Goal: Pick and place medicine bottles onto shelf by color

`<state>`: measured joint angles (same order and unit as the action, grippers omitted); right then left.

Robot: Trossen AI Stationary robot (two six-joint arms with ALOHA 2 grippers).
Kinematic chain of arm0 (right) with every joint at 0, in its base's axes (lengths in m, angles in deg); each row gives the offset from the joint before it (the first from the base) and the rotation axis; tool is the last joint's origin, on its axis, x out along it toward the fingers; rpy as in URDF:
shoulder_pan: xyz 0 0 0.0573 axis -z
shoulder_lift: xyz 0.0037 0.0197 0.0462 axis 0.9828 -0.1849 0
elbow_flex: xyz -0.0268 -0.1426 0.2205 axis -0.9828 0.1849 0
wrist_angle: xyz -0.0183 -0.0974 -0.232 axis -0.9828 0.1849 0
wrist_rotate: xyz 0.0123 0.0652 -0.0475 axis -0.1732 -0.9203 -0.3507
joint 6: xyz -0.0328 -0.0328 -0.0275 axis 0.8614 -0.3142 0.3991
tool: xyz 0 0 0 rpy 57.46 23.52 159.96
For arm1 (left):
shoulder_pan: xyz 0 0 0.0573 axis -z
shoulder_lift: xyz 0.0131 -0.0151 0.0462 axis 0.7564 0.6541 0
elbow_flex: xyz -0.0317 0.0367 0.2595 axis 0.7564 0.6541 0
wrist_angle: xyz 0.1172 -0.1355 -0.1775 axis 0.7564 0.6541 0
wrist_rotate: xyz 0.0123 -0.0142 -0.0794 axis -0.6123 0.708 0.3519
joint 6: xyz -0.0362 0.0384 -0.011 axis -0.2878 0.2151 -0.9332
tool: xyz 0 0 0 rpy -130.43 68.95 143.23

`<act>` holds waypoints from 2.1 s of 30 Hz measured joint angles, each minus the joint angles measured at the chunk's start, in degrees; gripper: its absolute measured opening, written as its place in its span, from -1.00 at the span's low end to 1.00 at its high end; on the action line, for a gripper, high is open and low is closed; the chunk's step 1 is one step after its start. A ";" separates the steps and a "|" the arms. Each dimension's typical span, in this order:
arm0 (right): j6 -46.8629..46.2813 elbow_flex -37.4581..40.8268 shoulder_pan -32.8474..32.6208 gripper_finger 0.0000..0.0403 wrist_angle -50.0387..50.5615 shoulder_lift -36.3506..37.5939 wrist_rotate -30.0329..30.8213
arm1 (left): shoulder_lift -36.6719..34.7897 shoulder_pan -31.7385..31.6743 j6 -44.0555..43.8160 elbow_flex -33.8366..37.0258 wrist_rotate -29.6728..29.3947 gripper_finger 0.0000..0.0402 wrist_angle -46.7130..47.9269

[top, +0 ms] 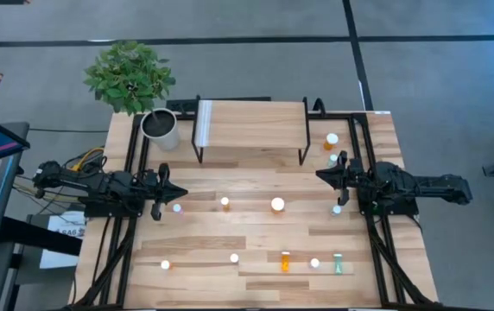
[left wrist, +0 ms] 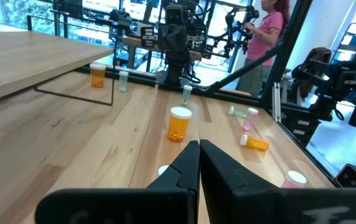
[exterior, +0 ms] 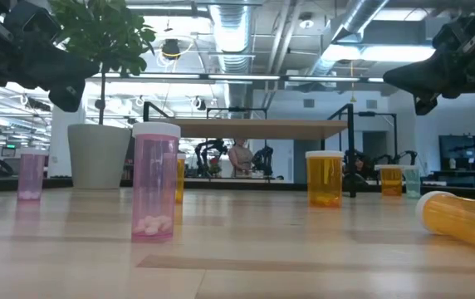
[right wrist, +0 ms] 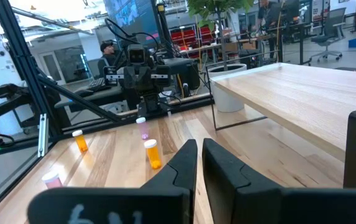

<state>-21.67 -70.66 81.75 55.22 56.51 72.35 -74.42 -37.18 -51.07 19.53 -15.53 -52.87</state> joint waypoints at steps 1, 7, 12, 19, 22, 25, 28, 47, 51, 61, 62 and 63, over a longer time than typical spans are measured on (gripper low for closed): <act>0.00 0.01 -0.01 -0.74 0.01 -0.01 0.00 | 0.00 -0.01 0.00 0.02 0.00 -1.00 0.00; 0.00 0.01 0.01 -0.74 0.02 0.00 0.00 | 0.00 -0.01 -0.01 0.00 0.00 -1.00 0.00; 0.00 0.00 -0.01 -0.74 0.01 -0.02 -0.01 | 0.00 0.00 0.00 0.00 0.00 -1.00 0.00; 0.00 0.00 0.01 -0.74 0.02 -0.02 0.00 | 0.00 0.00 -0.02 0.00 0.00 -1.00 0.00; 0.00 0.01 0.01 -0.74 0.00 -0.01 0.00 | -0.02 0.00 -0.02 0.00 0.02 -1.00 0.00; 0.00 0.01 0.00 -0.74 0.01 -0.01 0.00 | -0.02 -0.01 0.51 0.00 -0.14 -1.00 0.00; 0.00 0.01 0.01 -0.74 0.00 0.00 0.00 | 0.00 -0.02 2.08 0.00 -1.57 -1.00 -0.21; 0.00 -0.01 0.00 -0.74 0.01 -0.01 -0.02 | 0.00 0.00 -4.54 0.00 -3.81 -1.00 -0.43; 0.00 0.01 -0.01 -0.74 0.02 0.00 -0.02 | 0.00 -0.02 -4.15 0.01 -9.54 -1.00 -1.26; 0.00 -0.01 0.00 -0.74 0.01 0.00 -0.02 | 0.00 -0.01 -7.61 0.01 -13.01 -1.00 -2.51; 0.02 0.00 -0.01 -0.74 0.02 -0.01 -0.01 | -0.01 0.00 -7.61 0.01 -13.44 -1.00 -3.08; 0.00 0.01 0.00 -0.74 0.01 -0.01 -0.01 | -0.02 0.00 -7.63 0.00 -13.93 -1.00 -3.56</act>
<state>-21.67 -70.66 81.75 55.24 56.51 72.34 -74.43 -37.18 -58.70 19.53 -29.46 -56.43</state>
